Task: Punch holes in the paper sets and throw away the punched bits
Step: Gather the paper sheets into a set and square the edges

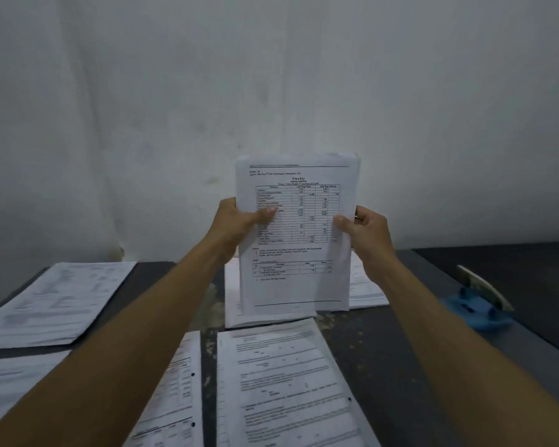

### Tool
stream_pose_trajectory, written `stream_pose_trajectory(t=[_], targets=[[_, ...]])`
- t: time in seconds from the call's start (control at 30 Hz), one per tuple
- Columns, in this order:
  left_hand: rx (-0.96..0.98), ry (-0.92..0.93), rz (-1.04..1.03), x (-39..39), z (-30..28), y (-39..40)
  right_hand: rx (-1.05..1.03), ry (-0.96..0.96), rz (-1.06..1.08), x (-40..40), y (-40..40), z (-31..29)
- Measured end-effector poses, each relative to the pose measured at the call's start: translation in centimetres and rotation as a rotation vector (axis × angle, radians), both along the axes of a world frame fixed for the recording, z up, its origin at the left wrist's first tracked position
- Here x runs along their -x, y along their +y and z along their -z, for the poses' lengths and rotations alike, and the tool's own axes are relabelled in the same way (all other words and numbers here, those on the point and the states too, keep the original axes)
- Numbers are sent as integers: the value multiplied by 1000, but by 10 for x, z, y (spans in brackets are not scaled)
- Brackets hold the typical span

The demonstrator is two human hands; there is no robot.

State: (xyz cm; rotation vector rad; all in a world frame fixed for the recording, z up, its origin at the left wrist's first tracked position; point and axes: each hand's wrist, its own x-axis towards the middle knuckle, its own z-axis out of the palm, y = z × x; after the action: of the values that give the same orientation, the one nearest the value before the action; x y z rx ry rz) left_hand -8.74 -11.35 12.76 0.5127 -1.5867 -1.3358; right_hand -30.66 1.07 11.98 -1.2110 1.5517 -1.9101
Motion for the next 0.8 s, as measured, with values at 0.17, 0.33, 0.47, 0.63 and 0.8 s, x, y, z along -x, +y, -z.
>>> stream_pose_trajectory(t=[0.17, 0.33, 0.47, 0.63, 0.8], targets=[[3, 36, -2, 76, 18, 41, 20, -60, 150, 47, 47, 16], [-16, 17, -30, 135, 49, 86, 20, -56, 286, 80, 90, 42], [-14, -40, 15, 158, 66, 105, -1, -84, 340, 100, 119, 62], [-9, -88, 76, 166, 72, 109, 25, -93, 365, 115, 136, 74], [42, -133, 115, 163, 61, 98, 32, -36, 359, 127, 134, 63]])
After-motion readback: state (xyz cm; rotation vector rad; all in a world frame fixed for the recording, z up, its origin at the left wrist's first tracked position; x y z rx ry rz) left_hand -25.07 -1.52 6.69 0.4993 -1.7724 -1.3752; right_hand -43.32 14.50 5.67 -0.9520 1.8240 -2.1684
